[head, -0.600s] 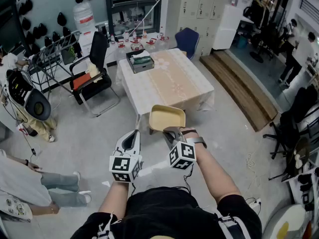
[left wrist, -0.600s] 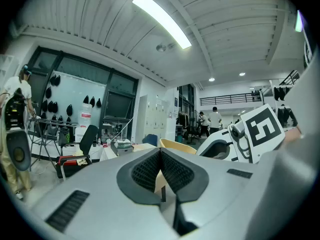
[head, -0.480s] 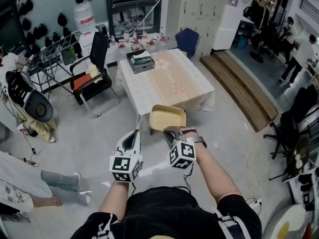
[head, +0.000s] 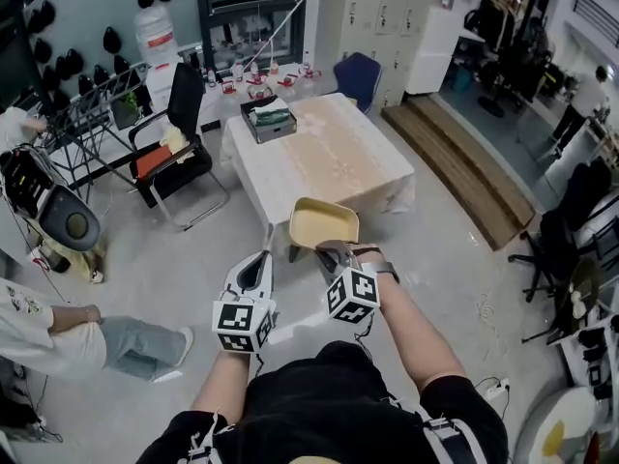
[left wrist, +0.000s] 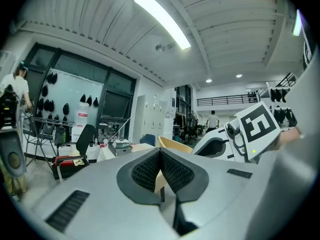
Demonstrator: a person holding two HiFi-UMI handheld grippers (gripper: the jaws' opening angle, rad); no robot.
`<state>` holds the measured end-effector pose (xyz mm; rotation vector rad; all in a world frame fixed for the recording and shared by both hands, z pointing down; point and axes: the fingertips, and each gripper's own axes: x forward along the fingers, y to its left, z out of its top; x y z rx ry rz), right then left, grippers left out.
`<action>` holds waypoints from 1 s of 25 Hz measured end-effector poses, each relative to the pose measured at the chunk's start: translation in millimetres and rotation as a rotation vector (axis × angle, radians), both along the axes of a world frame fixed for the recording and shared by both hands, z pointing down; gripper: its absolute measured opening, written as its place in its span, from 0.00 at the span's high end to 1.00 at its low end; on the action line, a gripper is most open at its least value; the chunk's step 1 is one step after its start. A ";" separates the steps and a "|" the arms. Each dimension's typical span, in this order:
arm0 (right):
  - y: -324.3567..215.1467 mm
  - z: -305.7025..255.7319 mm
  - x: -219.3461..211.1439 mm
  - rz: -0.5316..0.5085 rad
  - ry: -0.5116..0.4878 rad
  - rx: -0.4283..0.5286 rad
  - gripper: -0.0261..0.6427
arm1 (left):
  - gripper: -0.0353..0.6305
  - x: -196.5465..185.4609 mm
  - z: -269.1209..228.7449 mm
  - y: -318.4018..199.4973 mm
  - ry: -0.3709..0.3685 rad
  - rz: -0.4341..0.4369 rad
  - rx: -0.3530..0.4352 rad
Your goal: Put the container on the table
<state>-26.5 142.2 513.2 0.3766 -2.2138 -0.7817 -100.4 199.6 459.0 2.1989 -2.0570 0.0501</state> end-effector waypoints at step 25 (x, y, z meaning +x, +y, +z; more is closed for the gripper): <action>-278.3 15.9 -55.6 0.036 -0.018 -0.021 0.92 | 0.93 -53.5 6.7 -268.4 -0.027 0.008 -0.022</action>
